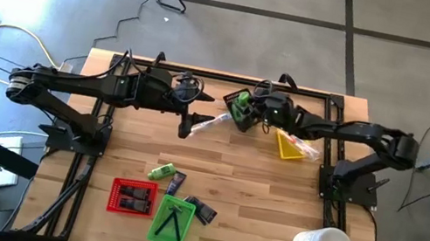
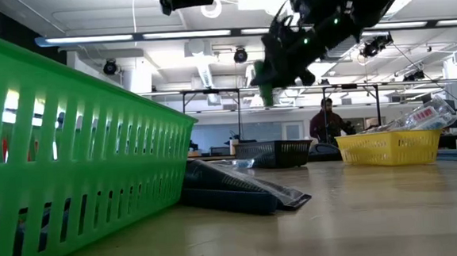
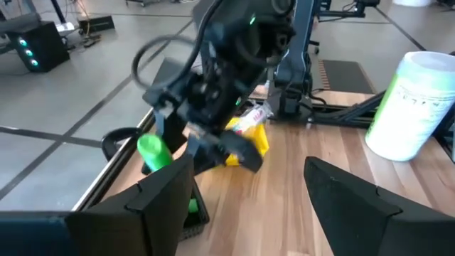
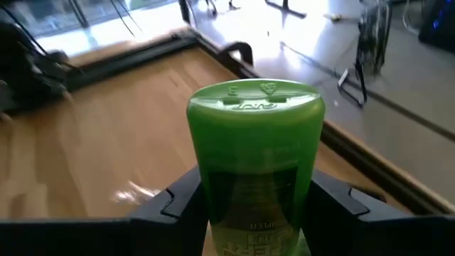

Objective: Pick & Place Travel size toiletries
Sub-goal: Put the shampoo into the black bin, then put the blue toothbrush into the yellow bin

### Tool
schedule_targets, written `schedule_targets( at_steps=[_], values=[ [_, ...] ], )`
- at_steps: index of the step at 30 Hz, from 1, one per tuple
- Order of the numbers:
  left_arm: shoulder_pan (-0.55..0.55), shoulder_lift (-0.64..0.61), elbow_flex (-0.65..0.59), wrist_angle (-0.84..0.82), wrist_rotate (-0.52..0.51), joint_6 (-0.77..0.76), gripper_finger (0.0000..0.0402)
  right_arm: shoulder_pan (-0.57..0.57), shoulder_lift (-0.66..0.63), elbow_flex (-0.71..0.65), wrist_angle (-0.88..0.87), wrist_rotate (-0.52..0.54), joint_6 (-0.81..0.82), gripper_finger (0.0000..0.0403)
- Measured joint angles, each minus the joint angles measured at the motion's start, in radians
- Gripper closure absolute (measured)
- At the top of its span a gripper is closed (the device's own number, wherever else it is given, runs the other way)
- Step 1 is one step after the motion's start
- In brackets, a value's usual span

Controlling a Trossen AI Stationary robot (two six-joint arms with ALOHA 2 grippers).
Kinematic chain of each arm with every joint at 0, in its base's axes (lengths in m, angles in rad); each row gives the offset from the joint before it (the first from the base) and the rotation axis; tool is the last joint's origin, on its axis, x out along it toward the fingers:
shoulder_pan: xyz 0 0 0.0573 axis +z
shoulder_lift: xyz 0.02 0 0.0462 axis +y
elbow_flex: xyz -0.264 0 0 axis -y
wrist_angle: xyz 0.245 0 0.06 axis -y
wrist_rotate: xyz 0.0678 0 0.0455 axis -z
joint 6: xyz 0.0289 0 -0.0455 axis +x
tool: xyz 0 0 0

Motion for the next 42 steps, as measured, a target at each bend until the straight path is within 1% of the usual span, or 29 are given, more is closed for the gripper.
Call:
schedule_targets(
  at_steps=[7,11,15,17,25,27,33,35,38,40,42],
  values=[
    [0.000,0.000,0.000,0.000,0.000,-0.001,0.0137,-0.035,0.118,0.000,-0.024,0.005,0.034,0.0231],
    [0.000,0.000,0.000,-0.002,0.000,-0.003,0.0137,-0.041,0.155,0.000,-0.072,0.083,0.048,0.0231],
    [0.000,0.000,0.000,-0.002,0.000,-0.003,0.0137,-0.042,0.157,0.000,-0.124,0.164,0.048,0.0231],
    [0.000,0.000,0.000,-0.001,0.000,-0.003,0.0137,-0.043,0.156,0.000,-0.130,0.183,0.048,0.0231],
    [0.000,0.000,0.000,-0.003,0.000,-0.002,0.0137,-0.049,0.156,0.000,-0.140,0.181,0.045,0.0228],
    [0.000,0.000,0.000,-0.003,0.000,-0.002,0.0137,-0.049,0.156,0.000,-0.140,0.180,0.037,0.0218],
    [0.000,0.000,0.000,-0.004,0.000,-0.002,0.0137,-0.049,0.156,0.000,-0.140,0.183,0.030,0.0170],
    [0.000,0.000,0.000,-0.004,0.000,-0.002,0.0137,-0.049,0.152,0.000,-0.141,0.182,0.029,0.0162],
    [0.000,0.000,0.000,-0.007,0.000,-0.002,0.0137,-0.045,0.125,0.000,-0.139,0.176,0.016,0.0162],
    [0.000,0.000,0.000,-0.007,0.000,-0.003,0.0137,-0.034,0.094,0.000,-0.132,0.174,-0.007,0.0170],
    [0.000,0.000,0.000,-0.007,0.000,-0.003,0.0137,-0.021,0.052,0.000,-0.122,0.143,-0.038,0.0182]
  ],
)
